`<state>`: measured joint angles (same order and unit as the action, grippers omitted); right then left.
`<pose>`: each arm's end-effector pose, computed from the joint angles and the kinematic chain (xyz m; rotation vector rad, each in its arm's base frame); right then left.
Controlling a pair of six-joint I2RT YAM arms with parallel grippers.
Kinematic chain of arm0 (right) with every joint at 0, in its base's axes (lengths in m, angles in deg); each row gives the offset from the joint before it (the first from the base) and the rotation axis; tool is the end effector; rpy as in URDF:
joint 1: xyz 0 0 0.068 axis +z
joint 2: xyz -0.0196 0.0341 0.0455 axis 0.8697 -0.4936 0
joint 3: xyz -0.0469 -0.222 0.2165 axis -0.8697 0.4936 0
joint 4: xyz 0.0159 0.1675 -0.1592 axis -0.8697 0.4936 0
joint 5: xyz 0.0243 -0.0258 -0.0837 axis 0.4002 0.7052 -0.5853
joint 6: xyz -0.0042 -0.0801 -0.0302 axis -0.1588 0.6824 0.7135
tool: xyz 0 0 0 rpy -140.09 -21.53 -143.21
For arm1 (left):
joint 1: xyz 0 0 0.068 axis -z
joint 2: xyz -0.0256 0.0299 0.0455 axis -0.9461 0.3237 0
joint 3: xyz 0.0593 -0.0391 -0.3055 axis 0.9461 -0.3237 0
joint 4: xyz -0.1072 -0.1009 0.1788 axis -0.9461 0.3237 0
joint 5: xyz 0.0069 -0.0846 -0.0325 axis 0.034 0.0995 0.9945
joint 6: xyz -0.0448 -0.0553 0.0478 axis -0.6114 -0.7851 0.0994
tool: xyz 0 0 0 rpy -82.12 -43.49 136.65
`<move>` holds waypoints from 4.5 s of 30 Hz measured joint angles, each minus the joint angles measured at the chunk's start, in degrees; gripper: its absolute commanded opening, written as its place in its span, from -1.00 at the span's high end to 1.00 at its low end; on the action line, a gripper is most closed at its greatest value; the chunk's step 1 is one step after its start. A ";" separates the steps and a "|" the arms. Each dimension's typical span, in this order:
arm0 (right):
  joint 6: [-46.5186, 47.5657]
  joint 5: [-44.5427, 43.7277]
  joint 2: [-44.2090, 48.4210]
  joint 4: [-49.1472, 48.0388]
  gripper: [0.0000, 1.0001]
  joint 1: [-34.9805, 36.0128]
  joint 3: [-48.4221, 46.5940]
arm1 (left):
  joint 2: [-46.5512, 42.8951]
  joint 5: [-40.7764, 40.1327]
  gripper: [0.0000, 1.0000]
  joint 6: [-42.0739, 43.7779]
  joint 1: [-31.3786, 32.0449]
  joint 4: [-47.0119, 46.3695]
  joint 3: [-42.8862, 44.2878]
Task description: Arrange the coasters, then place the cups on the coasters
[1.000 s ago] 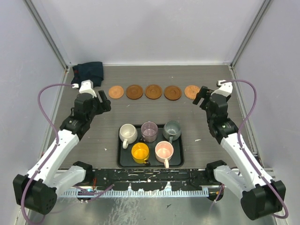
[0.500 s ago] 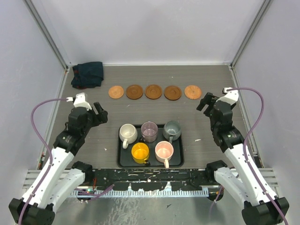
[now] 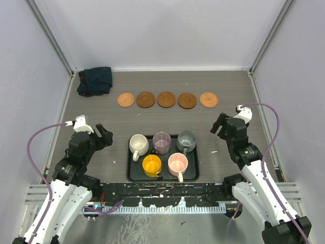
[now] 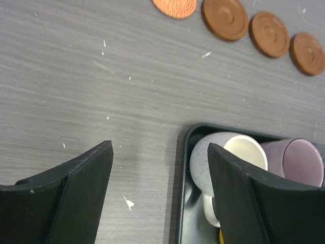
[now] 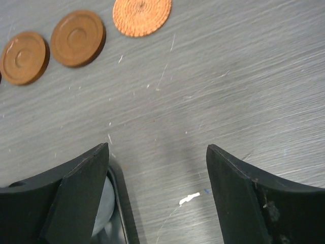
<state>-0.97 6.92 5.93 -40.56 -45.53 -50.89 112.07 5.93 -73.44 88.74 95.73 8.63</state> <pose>0.1295 0.0059 0.2792 0.4224 1.9863 0.0624 0.0826 -0.0085 0.2670 -0.3458 1.9810 -0.2958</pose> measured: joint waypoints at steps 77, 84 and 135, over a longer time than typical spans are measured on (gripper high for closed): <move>-20.70 -0.22 -14.88 18.82 -0.40 34.12 -2.08 | 8.26 -3.76 -0.61 -2.78 12.44 -5.68 -6.51; -15.78 2.25 -17.57 18.05 -0.16 34.12 -3.30 | 8.20 -3.78 -0.62 -2.80 12.41 -5.68 -6.73; -8.41 5.29 -24.15 -0.09 0.13 34.12 5.14 | 9.73 -4.22 -0.62 -2.91 12.44 -7.06 -8.22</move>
<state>-9.39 12.21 -18.22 -40.65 -11.41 -45.75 121.80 1.71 -76.35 101.17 88.67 0.41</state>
